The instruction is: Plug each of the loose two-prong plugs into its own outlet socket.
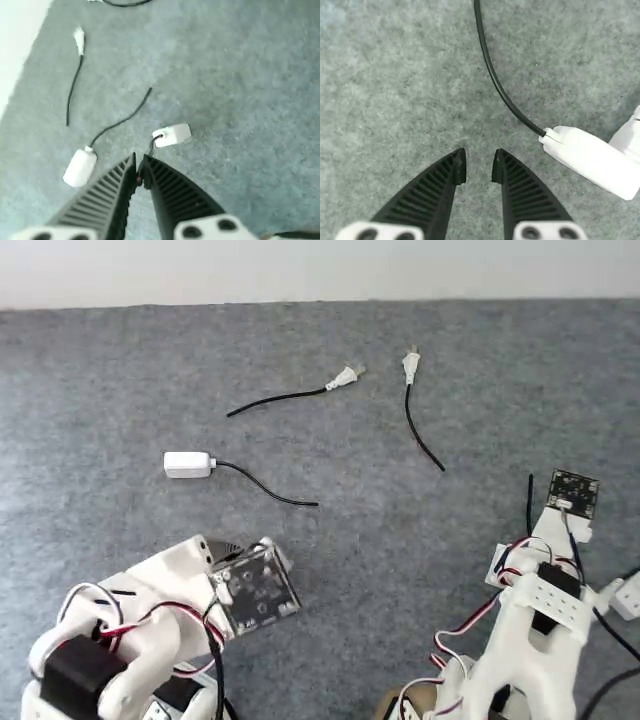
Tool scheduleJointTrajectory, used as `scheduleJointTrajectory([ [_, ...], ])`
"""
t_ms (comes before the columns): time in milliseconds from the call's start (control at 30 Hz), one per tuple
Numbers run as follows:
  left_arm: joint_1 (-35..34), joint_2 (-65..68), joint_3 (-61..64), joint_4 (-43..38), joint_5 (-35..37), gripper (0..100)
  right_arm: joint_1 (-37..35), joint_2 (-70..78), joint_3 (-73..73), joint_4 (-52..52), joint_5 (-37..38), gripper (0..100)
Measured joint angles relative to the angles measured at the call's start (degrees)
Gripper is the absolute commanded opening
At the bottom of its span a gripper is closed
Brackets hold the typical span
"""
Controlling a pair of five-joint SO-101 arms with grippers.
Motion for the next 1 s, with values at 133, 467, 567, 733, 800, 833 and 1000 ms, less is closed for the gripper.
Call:
scheduleJointTrajectory([
  [133, -1.5, 7.1, -3.6, 0.0, 6.7, 1, 0.0, 0.0, 0.0, 0.0, 0.0, 9.0],
  [467, -1.5, 25.9, -16.7, -0.2, 21.6, 1, 0.0, 0.0, 0.0, 0.0, 0.0, 9.0],
  [567, -1.5, 29.5, -17.2, -3.3, 23.0, 1, 0.0, 0.0, 0.0, 0.0, 0.0, 9.0],
  [733, -1.5, 34.5, -17.3, -11.4, 23.6, 1, 0.0, 0.0, 0.0, 0.0, 0.0, 9.0],
  [800, -1.5, 36.8, -17.3, -14.3, 23.6, 1, 0.0, 0.0, 0.0, 0.0, 0.0, 9.0],
  [833, -1.5, 38.2, -17.3, -15.6, 23.6, 1, 0.0, 0.0, 0.0, 0.0, 0.0, 9.0],
  [1000, -2.3, 46.4, -16.9, -21.7, 23.6, 1, 0.0, 0.0, 0.0, 0.0, 0.0, 9.0],
])
